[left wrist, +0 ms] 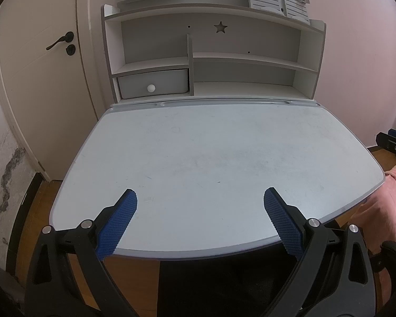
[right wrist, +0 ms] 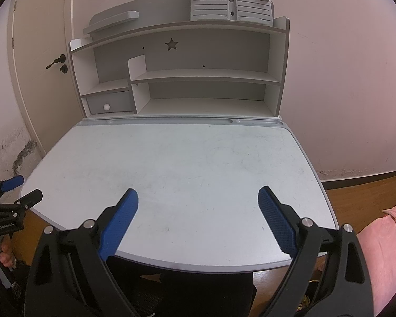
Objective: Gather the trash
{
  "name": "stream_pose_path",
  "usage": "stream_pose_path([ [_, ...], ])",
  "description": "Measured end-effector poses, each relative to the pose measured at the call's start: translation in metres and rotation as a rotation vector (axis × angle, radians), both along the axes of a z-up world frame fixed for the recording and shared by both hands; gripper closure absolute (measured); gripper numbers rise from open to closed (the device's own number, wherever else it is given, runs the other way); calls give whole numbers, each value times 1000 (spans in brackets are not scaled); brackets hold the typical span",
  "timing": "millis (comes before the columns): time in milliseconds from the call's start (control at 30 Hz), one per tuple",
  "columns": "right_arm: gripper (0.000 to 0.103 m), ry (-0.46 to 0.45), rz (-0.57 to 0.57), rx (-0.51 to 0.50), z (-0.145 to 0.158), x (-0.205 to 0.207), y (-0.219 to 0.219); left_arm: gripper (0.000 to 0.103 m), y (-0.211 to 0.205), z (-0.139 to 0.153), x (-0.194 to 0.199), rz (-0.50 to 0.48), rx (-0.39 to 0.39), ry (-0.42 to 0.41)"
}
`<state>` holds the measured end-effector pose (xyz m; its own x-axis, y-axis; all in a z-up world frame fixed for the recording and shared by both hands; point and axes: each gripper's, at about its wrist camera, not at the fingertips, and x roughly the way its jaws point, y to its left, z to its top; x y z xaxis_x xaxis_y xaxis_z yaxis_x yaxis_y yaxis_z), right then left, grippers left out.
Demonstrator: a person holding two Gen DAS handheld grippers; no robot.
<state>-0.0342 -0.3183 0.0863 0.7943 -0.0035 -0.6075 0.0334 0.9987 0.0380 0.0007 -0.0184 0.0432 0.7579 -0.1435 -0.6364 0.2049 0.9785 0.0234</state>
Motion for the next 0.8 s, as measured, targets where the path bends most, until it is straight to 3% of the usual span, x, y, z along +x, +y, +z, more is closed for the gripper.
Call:
stream_pose_path([
  [800,14,1,-6,-1,-1,-3,-6,9,-3,-1,0,-2,8,5],
])
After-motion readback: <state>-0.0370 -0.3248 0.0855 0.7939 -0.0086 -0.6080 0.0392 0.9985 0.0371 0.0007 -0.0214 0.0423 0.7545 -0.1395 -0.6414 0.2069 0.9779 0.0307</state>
